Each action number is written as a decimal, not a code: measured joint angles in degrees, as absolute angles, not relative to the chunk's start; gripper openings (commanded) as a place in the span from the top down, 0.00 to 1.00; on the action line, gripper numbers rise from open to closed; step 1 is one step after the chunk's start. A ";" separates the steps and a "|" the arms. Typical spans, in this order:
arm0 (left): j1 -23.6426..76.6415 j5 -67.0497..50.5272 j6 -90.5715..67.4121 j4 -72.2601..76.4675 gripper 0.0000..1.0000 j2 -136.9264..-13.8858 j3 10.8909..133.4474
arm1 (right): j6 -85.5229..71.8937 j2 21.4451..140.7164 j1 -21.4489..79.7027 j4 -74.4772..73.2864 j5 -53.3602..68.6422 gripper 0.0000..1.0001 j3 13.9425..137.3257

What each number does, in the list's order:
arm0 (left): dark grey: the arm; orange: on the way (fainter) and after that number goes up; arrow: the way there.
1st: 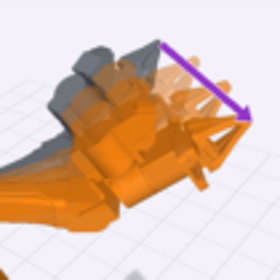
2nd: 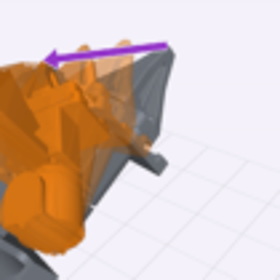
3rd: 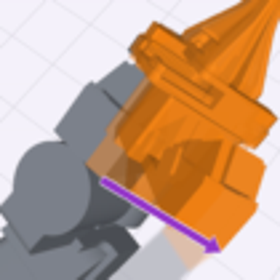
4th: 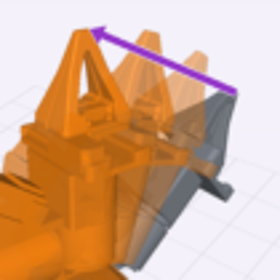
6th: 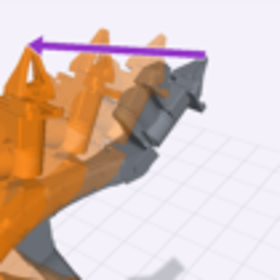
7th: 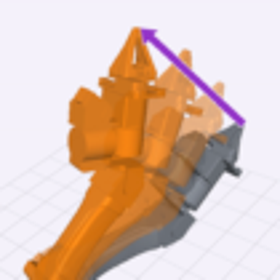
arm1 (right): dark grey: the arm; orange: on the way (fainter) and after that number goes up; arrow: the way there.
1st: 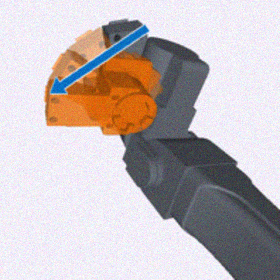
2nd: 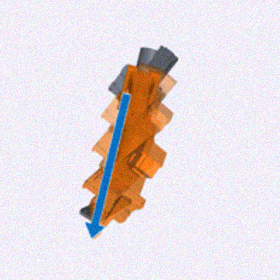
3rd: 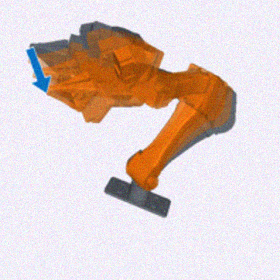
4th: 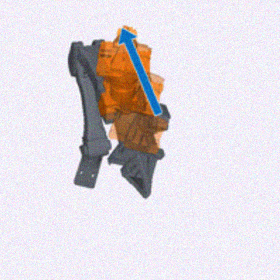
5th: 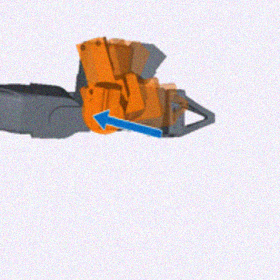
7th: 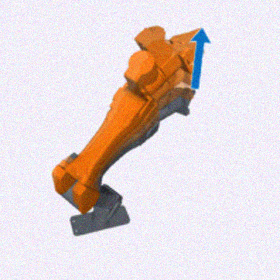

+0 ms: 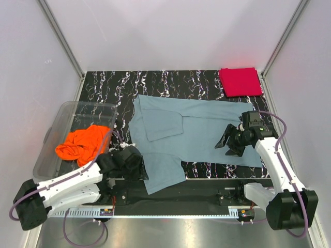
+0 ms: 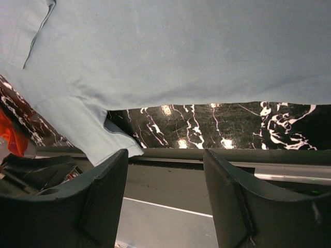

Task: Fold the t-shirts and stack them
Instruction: Fold the tshirt

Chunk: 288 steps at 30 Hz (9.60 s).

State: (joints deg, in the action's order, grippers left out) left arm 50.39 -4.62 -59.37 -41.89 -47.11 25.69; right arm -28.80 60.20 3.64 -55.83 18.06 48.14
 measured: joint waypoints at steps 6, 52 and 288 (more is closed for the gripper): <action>56.77 1.61 -67.59 -41.95 0.43 -56.77 25.98 | -28.29 58.54 3.64 -57.01 19.25 0.33 48.21; 44.91 -10.15 -41.15 -29.32 1.00 -69.38 44.56 | -54.72 58.30 -31.90 -55.92 -13.04 0.46 41.93; 22.17 -34.65 -32.73 -15.92 0.63 -112.68 76.51 | -34.70 104.64 12.01 -25.10 7.51 0.58 68.18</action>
State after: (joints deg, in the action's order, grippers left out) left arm 22.17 -34.65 -32.73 -15.92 -112.68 76.51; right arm -34.70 104.64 12.01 -25.10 7.51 68.18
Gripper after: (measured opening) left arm 0.372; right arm 0.339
